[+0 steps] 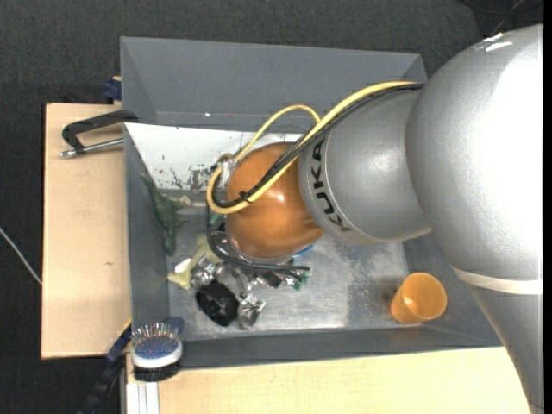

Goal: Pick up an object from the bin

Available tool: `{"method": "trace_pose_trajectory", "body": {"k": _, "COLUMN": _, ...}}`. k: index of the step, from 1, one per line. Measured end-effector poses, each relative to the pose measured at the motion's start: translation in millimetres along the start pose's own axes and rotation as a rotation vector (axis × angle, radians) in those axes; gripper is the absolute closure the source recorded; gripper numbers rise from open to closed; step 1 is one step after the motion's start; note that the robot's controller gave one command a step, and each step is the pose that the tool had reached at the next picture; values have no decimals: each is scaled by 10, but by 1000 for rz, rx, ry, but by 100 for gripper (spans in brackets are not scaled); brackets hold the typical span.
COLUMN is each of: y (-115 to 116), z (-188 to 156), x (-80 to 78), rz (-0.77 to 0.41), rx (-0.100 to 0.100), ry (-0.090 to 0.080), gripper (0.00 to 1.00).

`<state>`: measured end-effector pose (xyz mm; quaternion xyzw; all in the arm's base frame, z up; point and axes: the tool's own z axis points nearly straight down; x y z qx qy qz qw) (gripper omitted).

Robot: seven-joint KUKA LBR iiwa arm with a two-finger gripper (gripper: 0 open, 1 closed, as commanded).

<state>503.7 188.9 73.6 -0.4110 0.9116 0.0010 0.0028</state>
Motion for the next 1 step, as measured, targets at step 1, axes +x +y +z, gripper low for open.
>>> {"method": "trace_pose_trajectory", "body": {"k": 1, "y": -20, "z": -1384, "x": 126, "rz": -308, "rx": 5, "ry": -5, "gripper": 100}}
